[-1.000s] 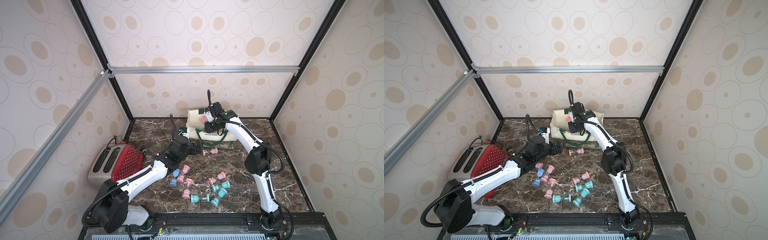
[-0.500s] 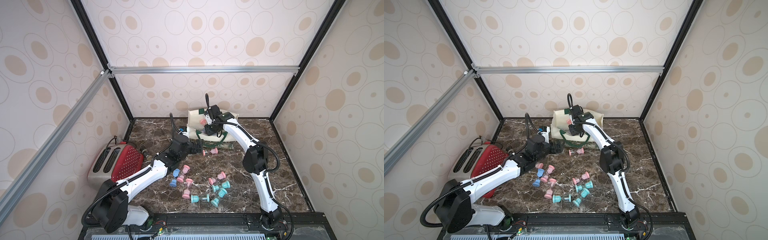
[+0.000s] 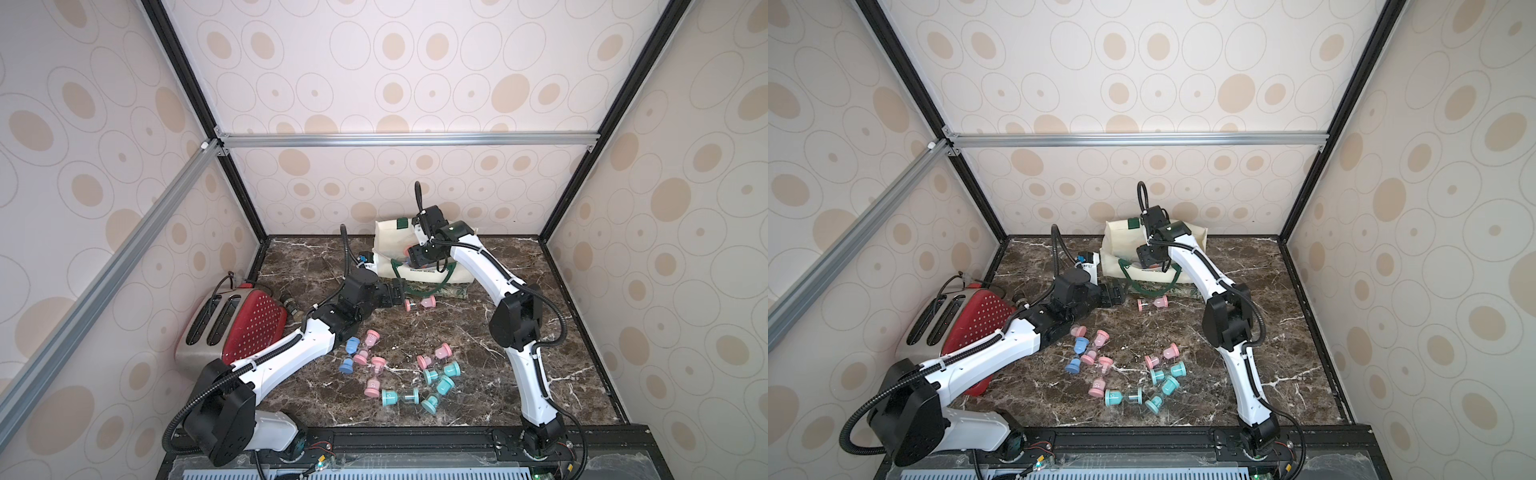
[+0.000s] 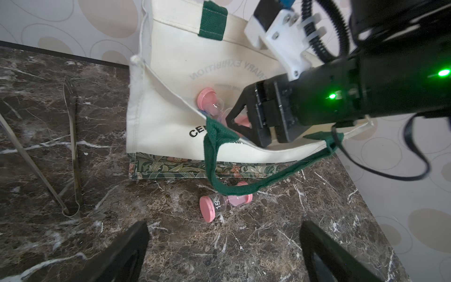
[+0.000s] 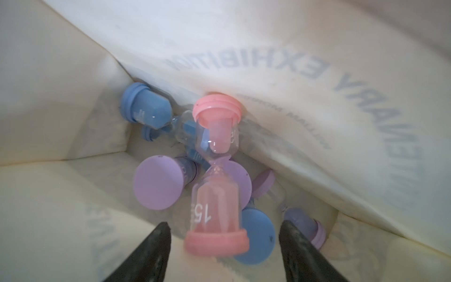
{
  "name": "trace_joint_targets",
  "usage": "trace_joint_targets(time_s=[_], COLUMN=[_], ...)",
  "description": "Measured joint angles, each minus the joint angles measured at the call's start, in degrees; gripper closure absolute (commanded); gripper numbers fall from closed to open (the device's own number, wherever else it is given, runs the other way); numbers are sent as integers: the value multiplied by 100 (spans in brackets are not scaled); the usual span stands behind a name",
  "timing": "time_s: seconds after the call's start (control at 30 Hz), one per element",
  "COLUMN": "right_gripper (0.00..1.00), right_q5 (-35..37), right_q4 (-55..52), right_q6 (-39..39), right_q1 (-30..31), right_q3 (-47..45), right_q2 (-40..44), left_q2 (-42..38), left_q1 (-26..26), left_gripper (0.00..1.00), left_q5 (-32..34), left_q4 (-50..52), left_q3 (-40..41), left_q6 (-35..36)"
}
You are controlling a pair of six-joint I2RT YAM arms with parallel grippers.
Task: Put the hourglass into the canvas bag
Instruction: Place the hourglass in the canvas bag.
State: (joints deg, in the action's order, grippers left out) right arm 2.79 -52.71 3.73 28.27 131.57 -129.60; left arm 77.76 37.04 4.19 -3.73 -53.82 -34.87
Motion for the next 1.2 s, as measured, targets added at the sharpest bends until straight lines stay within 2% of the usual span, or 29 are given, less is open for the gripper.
trace_joint_targets(time_s=[0.17,0.37,0.6,0.77,1.2], right_gripper=[17,16,16,16,16], right_q5=[-282,-463,-560,-584,-588], right_q4=[160,426,632,802,1471], right_q6=[105,286,444,601,1084], right_q1=[2,33,308,748,1829], right_q3=[-654,-1388,-2441,-3235,-4929], right_q2=[997,1919,2540,2988,3390], left_q2=[-101,-435,-852,-1147,-2052], left_q1=[0,0,0,0,-2], left_gripper=[3,2,2,3,3], left_q5=[138,328,527,662,1056], left_q4=[127,328,562,789,1644], left_q3=[0,0,0,39,651], left_q6=[55,149,177,175,107])
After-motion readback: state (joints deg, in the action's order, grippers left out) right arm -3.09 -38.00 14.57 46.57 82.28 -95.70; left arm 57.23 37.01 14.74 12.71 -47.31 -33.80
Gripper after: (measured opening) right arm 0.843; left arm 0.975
